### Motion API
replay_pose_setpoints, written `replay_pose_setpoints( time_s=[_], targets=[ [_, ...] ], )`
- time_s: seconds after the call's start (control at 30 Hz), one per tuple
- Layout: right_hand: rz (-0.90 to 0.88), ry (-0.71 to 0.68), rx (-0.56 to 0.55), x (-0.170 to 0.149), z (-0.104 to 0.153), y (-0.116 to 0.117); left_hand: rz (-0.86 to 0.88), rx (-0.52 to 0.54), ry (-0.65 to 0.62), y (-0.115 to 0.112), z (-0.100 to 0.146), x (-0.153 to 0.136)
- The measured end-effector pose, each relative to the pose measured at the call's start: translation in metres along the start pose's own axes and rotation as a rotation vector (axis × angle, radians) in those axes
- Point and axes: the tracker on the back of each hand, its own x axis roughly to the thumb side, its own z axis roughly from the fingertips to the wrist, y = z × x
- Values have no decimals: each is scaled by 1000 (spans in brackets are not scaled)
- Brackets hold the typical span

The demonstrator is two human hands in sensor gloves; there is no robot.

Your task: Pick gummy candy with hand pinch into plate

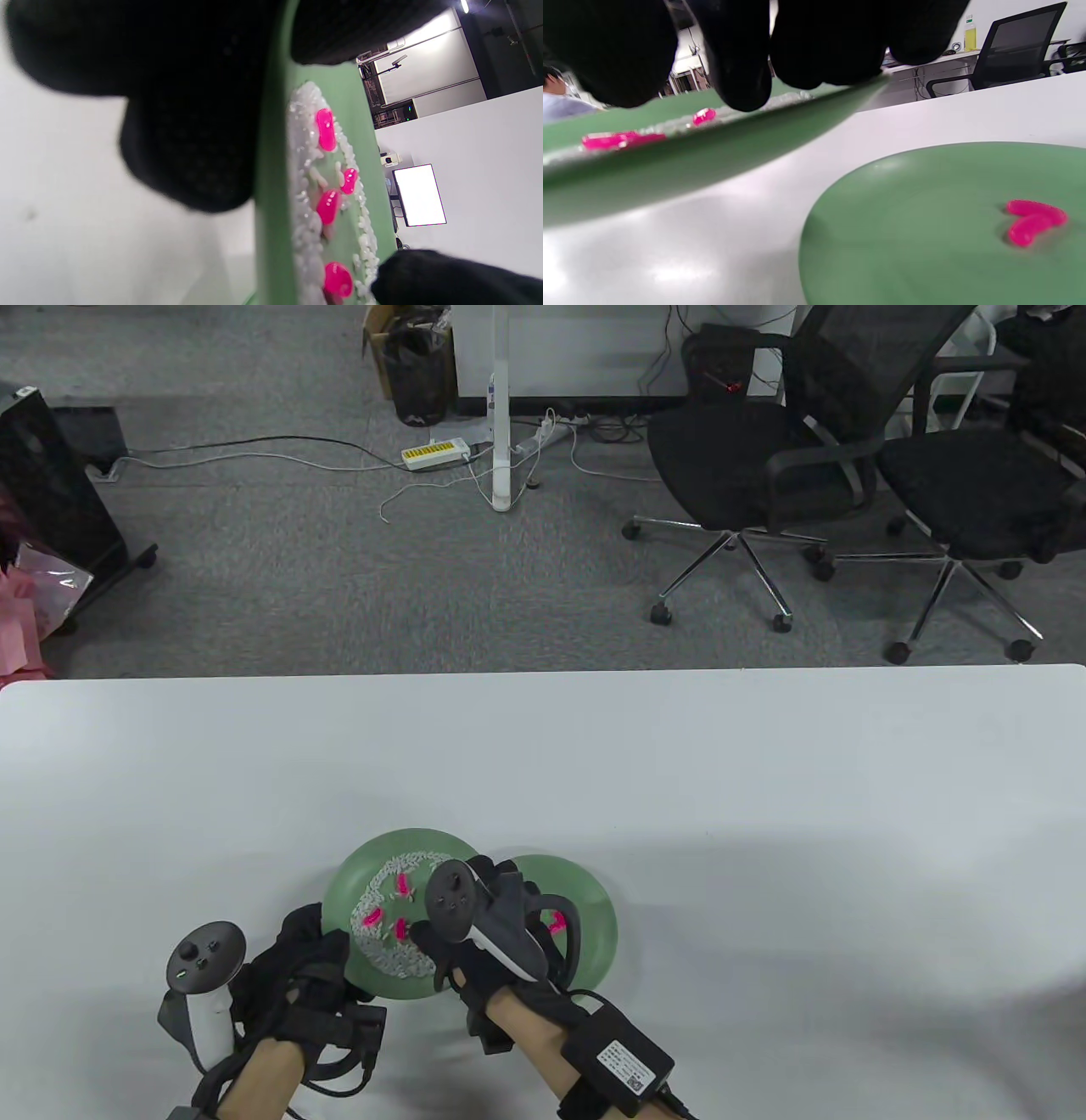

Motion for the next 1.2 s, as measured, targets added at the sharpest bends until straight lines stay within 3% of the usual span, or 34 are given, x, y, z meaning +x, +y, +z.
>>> replay_pose_setpoints(
  time_s=[0.2,1.0,1.2],
  targets=[
    [64,19,0,8,-1,6,4,-4,2,0,0,0],
    [24,21,-20,15,0,8,27,1,1,1,-2,-2],
    [6,28,53,13,-6,11,27,0,8,2,-4,-4]
  ],
)
